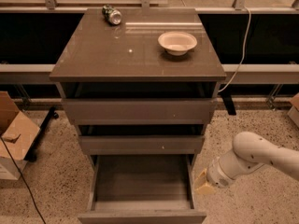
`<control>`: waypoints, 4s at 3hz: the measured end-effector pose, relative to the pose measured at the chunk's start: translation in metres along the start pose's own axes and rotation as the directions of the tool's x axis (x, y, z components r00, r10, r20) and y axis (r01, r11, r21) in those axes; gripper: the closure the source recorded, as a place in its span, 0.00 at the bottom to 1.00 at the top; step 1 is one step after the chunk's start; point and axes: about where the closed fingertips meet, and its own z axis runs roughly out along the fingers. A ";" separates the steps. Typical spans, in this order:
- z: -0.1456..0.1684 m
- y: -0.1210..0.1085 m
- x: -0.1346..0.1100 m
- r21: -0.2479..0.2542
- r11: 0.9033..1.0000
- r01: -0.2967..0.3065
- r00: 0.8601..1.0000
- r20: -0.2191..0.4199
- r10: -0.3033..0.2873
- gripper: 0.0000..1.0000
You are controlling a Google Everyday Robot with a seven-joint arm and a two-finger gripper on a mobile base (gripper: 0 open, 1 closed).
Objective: Close bottom drawer
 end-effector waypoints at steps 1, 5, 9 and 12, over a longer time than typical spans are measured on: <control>0.042 0.002 0.026 -0.026 0.998 -0.049 0.999 -0.019 0.049 1.00; 0.141 0.007 0.074 -0.005 0.997 -0.083 0.994 -0.076 0.083 1.00; 0.248 -0.013 0.123 -0.102 0.973 -0.207 0.976 0.043 0.212 1.00; 0.286 -0.045 0.126 -0.103 0.968 -0.227 0.962 0.128 0.239 1.00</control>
Offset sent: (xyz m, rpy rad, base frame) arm -0.0276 -0.0026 -0.1071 -0.0513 0.0431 -0.0729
